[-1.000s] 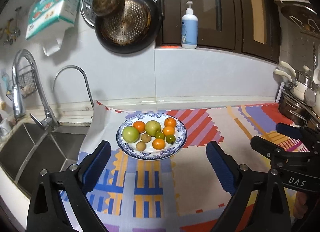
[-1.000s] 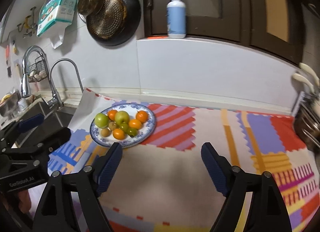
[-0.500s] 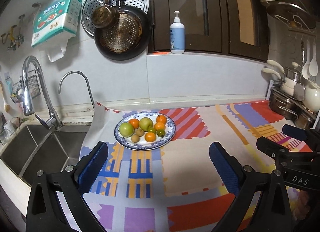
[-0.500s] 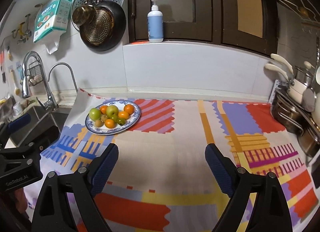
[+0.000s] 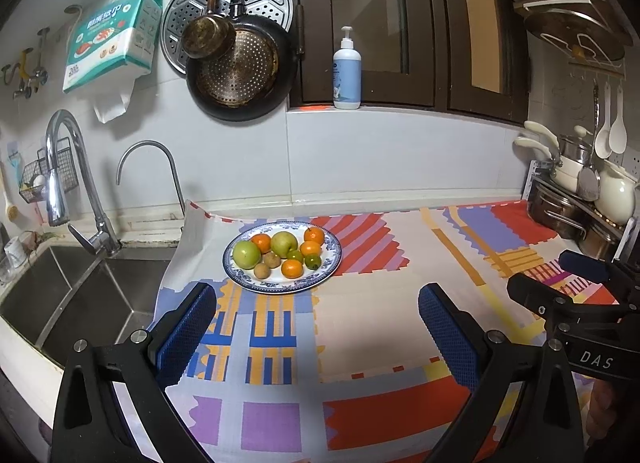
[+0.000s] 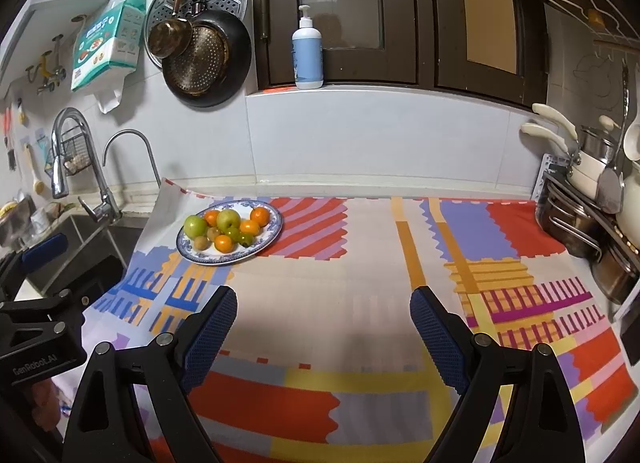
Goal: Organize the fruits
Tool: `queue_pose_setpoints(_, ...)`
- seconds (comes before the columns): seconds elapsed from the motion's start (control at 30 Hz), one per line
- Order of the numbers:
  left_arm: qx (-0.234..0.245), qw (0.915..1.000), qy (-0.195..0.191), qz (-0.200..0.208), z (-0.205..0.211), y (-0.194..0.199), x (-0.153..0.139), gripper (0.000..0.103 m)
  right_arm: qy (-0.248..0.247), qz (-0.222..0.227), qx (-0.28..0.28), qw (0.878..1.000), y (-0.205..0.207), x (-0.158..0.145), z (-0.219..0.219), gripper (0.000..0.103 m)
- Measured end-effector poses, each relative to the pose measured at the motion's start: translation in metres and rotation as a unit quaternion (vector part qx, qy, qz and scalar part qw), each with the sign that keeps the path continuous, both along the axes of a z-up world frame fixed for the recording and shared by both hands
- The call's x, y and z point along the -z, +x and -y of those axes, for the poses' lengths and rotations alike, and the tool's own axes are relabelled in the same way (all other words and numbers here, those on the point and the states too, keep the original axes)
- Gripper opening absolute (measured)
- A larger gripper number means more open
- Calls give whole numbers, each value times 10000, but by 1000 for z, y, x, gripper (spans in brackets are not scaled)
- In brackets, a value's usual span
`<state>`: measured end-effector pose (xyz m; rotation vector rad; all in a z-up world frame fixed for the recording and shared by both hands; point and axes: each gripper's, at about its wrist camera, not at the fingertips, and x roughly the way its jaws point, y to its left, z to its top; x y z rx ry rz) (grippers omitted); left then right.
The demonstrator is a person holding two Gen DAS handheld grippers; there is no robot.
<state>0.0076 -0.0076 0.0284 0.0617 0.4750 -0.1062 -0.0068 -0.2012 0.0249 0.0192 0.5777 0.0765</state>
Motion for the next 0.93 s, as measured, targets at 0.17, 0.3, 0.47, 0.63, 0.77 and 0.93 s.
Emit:
queue_pose_setpoints(0.17,44,10000,-3,-19,2,-1,-1,103,4,28,-9,10000,-3,-2,1,89)
queue_pose_setpoints(0.3,56,10000,-17,-26,5,-2,-1,103,7,45,-21,10000,-4,-3,3,89)
queue_pose_setpoints(0.47,65,10000,-13,-11,7,-2,-1,103,0,54,-19,10000,-5,-4,4,89)
queue_pose_setpoints(0.63,34,10000,2,-15,9,-2,-1,103,7,56,-10,10000,-5,-4,7,89)
queue_pose_setpoints(0.77,42,10000,8,-68,10,0,0,103,2,39,-10,10000,-4,-3,9,89)
queue_pose_setpoints(0.93,11,10000,23,-96,9,2,4,103,18,-9,-13,10000,-1,-1,11,89)
